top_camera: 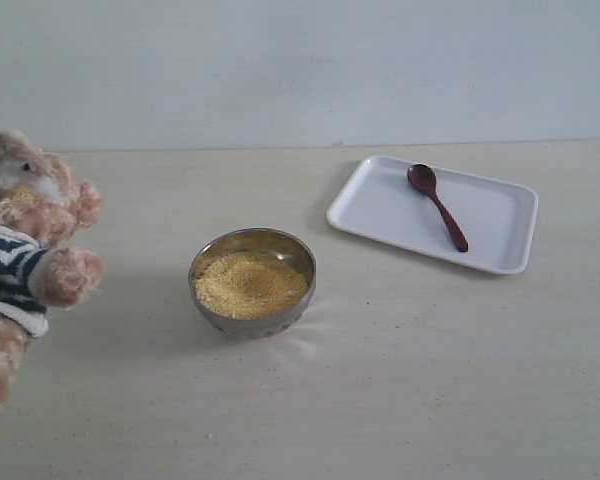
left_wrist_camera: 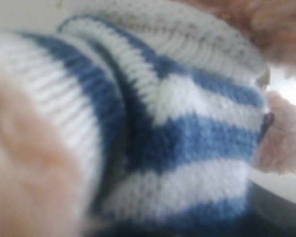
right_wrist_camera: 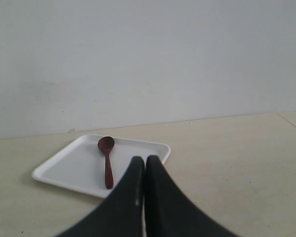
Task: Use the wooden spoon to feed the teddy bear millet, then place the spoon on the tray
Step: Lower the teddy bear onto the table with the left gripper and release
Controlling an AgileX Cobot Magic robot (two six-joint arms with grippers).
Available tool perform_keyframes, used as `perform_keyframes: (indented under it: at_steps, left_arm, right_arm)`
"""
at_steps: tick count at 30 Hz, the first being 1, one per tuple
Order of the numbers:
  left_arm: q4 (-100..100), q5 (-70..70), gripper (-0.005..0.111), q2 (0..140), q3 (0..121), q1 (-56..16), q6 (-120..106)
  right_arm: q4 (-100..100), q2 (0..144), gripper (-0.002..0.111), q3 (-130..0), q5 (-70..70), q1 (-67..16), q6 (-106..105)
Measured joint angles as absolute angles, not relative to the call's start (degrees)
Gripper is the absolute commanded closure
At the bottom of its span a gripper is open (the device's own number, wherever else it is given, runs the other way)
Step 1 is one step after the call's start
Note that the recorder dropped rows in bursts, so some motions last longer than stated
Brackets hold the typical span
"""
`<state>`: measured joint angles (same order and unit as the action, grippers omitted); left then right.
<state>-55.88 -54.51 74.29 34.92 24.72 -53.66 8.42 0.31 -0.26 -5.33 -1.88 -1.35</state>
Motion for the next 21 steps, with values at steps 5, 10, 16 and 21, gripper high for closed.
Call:
perform_keyframes:
  at_steps: [5,10,16,21]
  left_arm:
    - [-55.9,-52.5,0.1,76.2,34.9,23.0,-53.7]
    - [-56.8,-48.6,0.1,81.1,34.9,18.4,-54.3]
    - [-60.5,-44.6,0.1,87.1,34.9,14.7,-57.4]
    - [-66.2,-43.0,0.1,92.0,34.9,13.7,-62.5]
  right_arm:
    - [8.4,0.3,0.108,-0.3,-5.3,-1.9,-1.3]
    - [8.4,0.3,0.108,-0.3,-5.3,-1.9,-1.3]
    - [8.4,0.3,0.108,-0.3,-5.3,-1.9,-1.3]
    - [8.4,0.3,0.108,-0.3,-5.3,-1.9,-1.3]
